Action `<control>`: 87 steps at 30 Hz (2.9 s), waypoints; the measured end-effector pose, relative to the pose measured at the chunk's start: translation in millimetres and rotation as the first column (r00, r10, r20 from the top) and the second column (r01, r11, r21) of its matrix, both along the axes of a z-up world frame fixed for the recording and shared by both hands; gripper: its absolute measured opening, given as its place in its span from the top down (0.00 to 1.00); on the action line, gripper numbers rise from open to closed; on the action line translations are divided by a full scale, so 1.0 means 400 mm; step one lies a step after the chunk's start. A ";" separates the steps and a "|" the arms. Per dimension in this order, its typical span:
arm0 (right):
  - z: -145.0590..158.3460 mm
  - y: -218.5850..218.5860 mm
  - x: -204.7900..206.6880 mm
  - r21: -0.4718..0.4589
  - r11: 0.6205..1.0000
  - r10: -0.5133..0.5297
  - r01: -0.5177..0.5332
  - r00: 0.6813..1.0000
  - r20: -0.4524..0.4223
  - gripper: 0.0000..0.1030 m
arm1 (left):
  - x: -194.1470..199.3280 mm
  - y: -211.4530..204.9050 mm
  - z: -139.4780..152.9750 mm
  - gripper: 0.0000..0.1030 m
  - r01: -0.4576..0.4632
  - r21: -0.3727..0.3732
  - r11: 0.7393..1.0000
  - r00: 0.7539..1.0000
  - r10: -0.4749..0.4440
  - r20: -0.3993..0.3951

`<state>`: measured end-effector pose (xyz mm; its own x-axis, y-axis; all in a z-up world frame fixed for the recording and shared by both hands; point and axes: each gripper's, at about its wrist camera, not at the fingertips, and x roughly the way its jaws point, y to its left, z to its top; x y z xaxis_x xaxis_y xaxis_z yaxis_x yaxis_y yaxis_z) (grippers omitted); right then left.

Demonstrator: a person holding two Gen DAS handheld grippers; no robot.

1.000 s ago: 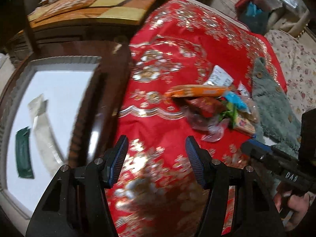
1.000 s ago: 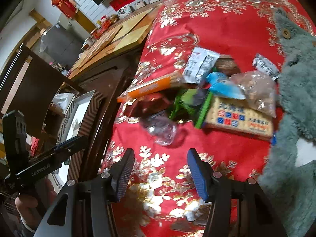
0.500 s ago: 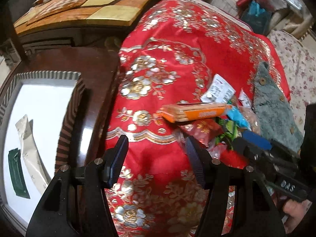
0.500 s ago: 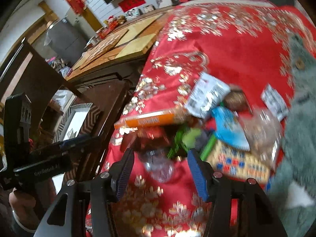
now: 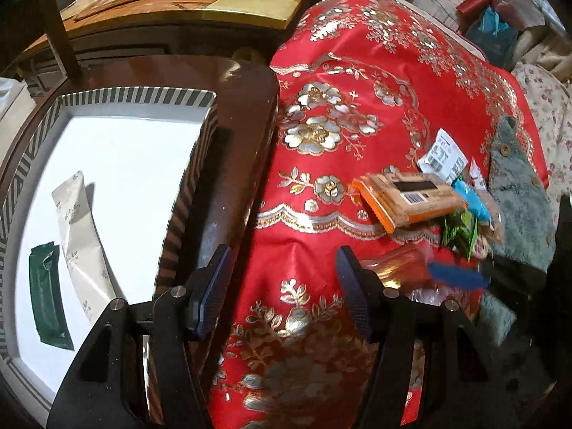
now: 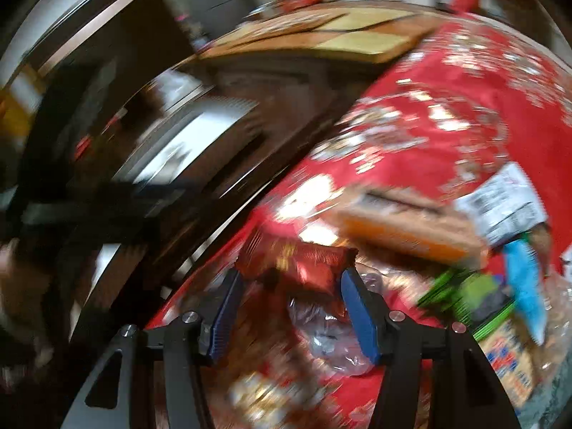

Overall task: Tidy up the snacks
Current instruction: 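Move both open tools back over the snack pile on the cloth, then grasp the red wrapped snack with the left gripper while the right grasps the date bag, then carry the red snack and date bag to the white tray and lower them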

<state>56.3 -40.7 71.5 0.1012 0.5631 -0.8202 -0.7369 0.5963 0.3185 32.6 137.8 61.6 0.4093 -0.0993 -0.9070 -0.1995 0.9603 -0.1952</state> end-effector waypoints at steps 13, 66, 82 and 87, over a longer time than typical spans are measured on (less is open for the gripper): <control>0.003 -0.143 -0.071 -0.018 0.989 -0.145 0.144 0.987 -0.067 0.45 | -0.037 -0.023 -0.006 0.42 0.201 0.009 0.979 0.979 -0.202 0.032; 0.032 -0.158 -0.093 0.030 0.927 -0.374 0.373 0.927 0.024 0.61 | -0.071 -0.106 0.021 0.68 0.246 0.065 0.967 0.967 -0.250 0.056; 0.091 -0.020 -0.143 0.049 0.964 -0.265 0.263 0.963 0.043 0.61 | -0.187 -0.003 0.081 0.68 0.091 0.082 0.992 0.989 -0.099 0.106; 0.106 0.034 -0.158 0.052 0.975 -0.220 0.217 0.974 0.050 0.61 | -0.214 0.039 0.104 0.68 0.045 0.097 0.994 0.990 -0.057 0.127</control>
